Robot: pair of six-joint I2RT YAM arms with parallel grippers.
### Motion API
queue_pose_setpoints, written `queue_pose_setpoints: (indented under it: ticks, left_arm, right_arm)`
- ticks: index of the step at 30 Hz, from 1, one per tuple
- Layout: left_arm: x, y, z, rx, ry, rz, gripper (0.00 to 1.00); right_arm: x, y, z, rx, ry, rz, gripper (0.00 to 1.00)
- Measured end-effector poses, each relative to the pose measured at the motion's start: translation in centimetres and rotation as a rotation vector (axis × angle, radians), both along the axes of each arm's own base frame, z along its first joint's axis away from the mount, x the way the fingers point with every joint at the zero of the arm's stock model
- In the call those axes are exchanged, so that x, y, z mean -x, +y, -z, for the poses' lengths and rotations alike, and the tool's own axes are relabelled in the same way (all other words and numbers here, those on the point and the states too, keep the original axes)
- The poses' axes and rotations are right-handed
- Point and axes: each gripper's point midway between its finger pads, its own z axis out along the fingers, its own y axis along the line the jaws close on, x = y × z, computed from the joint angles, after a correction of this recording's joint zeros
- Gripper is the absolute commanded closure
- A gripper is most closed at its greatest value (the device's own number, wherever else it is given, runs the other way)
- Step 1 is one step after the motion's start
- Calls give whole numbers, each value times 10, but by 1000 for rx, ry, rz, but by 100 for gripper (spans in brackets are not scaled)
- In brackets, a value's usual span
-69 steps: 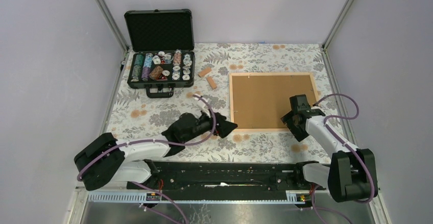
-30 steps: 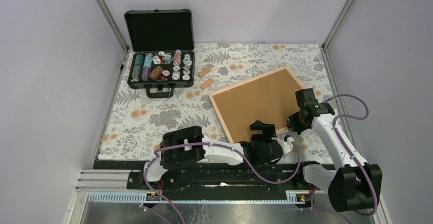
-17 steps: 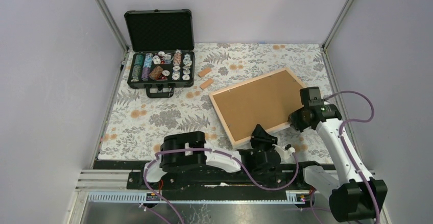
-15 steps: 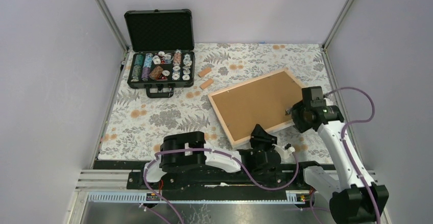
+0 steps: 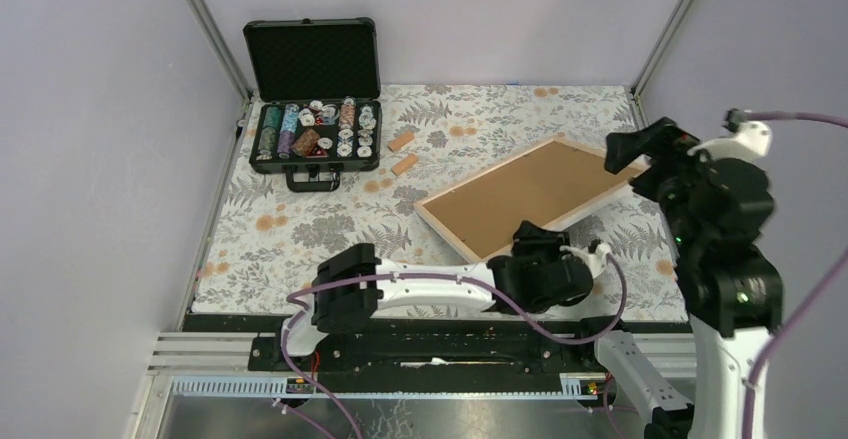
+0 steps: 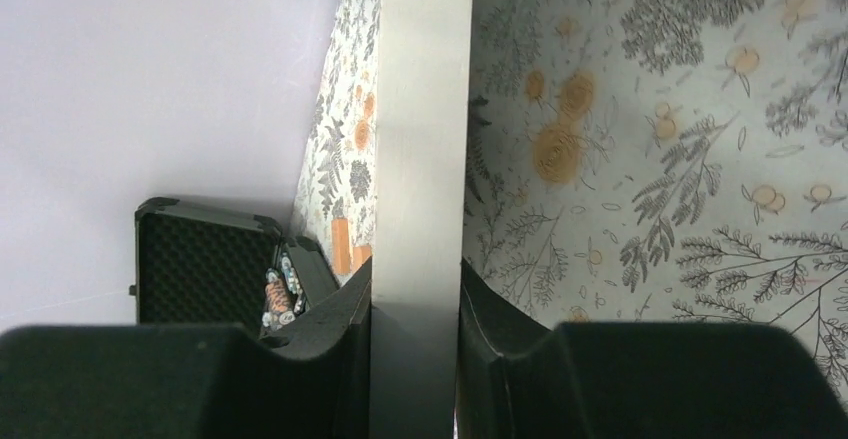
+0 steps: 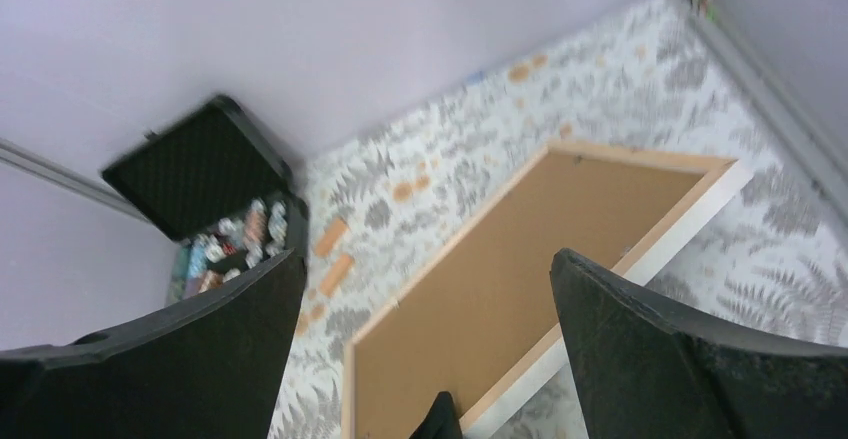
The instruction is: Put the photo into the frame
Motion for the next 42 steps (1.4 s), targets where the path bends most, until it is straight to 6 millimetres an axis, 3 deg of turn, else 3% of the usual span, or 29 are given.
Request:
queue_pose_setpoints:
  ticks: [6,9,11,14,17,19,23,26,34,42]
  left_arm:
    - [-13,1,-58,142,147,-28,100]
    - [-27,10,-81,242,254,-44,100]
    - [-44,22,-96,329,348,-53,100]
    - [-81,56,-124,505,480,-89,100]
    - [-128,109,-150,719,571,-188,100]
    - [-159,144,-157,872,627,-290,100]
    - [-197,181,-149,1084,747,-413,100]
    - [-205,190,-138,1191,838,-442,100]
    - [-194,161,-82,1456,1207,-429,100]
    - [-189,139,-36,1765,1317,-459,100]
  right_arm:
    - [40,-15,-82,46,-210,39,0]
    - [50,-23,-102,66,-263,73,0]
    - [51,-25,-102,77,-261,85,0]
    - [45,-27,-91,90,-228,94,0]
    - [35,-26,-72,100,-172,91,0]
    - [27,-25,-59,105,-132,87,0]
    - [13,-22,-35,111,-62,73,0]
    - [6,-19,-23,111,-26,60,0]
    - [-2,-17,-1,118,29,54,0]
    - [-1,-17,1,115,20,54,0]
